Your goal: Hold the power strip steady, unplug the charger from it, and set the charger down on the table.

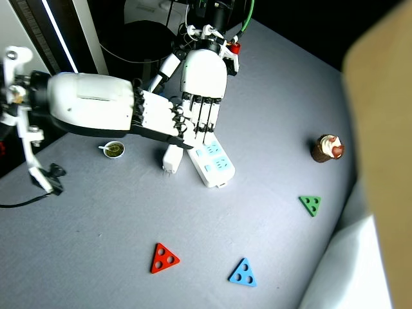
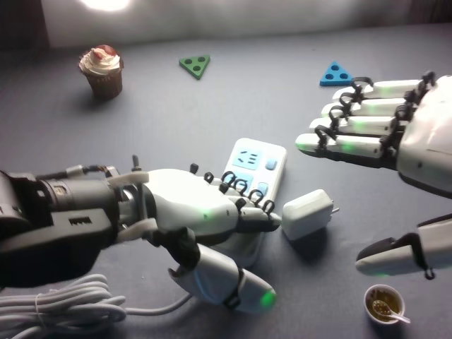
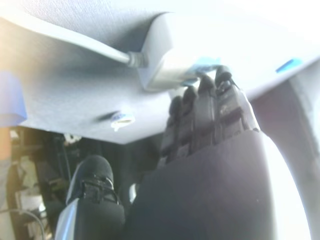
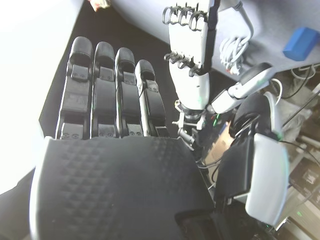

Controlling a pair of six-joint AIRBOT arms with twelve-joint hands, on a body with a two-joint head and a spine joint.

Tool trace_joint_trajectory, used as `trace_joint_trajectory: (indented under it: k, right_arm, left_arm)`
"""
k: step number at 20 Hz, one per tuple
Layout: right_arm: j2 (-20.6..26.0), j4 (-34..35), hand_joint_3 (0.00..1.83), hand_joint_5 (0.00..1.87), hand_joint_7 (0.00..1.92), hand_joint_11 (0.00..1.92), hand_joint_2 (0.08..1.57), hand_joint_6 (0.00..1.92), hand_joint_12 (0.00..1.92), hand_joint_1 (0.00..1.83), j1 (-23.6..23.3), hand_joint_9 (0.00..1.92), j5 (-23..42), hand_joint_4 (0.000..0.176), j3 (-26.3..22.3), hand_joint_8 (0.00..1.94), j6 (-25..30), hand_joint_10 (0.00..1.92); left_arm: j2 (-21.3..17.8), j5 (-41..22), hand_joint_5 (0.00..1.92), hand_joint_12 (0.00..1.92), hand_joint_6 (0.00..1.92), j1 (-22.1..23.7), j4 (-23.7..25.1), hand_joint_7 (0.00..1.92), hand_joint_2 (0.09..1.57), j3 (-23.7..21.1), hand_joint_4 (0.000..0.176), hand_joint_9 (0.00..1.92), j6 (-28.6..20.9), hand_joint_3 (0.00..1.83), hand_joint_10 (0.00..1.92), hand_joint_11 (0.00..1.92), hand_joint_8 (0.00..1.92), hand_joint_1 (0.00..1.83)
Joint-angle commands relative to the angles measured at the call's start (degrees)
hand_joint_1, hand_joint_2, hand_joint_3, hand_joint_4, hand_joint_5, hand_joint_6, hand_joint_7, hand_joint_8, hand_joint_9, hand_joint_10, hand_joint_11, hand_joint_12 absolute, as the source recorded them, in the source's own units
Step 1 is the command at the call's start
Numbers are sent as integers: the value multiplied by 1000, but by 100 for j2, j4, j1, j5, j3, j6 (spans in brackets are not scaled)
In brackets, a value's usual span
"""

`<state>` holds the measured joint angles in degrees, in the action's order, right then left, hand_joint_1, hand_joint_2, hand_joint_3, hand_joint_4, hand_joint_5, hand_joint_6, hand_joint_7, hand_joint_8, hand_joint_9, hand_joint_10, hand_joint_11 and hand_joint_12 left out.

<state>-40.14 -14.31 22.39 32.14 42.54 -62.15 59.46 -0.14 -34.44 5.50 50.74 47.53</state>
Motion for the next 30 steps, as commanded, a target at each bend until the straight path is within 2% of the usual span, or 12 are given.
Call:
trace_joint_trajectory:
  k: [1,2,7,10,14,16,22,25,27,29,30]
  right_arm:
    - [98,-19,17,243,318,294,979,6,92,57,-90,343,659,0,-45,6,2,9]
    - [228,-144,7,268,347,309,1000,5,92,24,-130,365,659,0,-137,5,420,6]
    - [646,-433,17,298,373,323,1061,6,87,0,-341,376,394,0,-382,4,678,5]
    - [732,-917,20,299,382,323,1086,4,85,0,-683,380,-3,0,-397,6,1002,5]
    - [810,-2297,5,332,398,336,1128,5,76,11,-1158,406,58,0,-347,2,1011,4]
    - [783,-2746,3,337,402,340,1128,6,75,6,-1391,413,150,0,-290,3,1011,5]
    - [728,-2856,3,331,395,328,1133,0,60,25,-1400,397,202,0,-245,0,1011,0]
    - [701,-2874,2,390,473,383,1160,5,66,88,-1402,465,202,0,-249,7,1011,7]
    - [689,-2853,4,507,576,454,1213,13,89,324,-1404,563,204,0,-257,12,1011,14]
    - [685,-2853,1,640,712,594,1224,5,188,524,-1415,742,201,0,-258,6,1011,15]
    - [682,-2852,3,706,815,592,1223,8,549,647,-1418,888,201,0,-259,14,1011,6]
  left_arm:
    - [-52,-290,120,23,5,83,-25,155,1159,-21,0,147,-31,0,6,177,4,12]
    - [-93,-290,114,22,2,178,-25,151,1160,-37,0,142,-31,0,3,174,2,9]
    - [-251,-205,130,19,6,713,-25,161,1159,-89,0,149,-20,0,6,174,7,0]
    - [-337,-307,109,8,0,934,-35,142,1157,-120,0,128,-20,0,0,150,0,0]
    - [-489,-288,137,19,12,1187,-54,171,1158,-193,0,156,-20,0,12,176,13,2]
    - [-562,-177,118,9,2,1311,-54,153,1163,-233,0,136,-6,2,2,154,3,0]
    - [-542,-104,122,2,0,1398,-55,147,1165,-312,0,130,67,1,0,140,0,0]
    - [-548,-150,128,9,4,1396,-55,161,1165,-293,0,147,88,1,8,156,6,0]
    - [-606,-191,172,26,7,1403,-56,232,1168,-298,0,222,89,2,16,203,13,0]
    - [-651,-167,259,48,6,1457,-57,361,1177,-305,0,342,88,1,12,262,9,44]
    - [-667,-138,327,101,7,1496,-57,485,1173,-305,0,466,88,0,20,370,13,118]
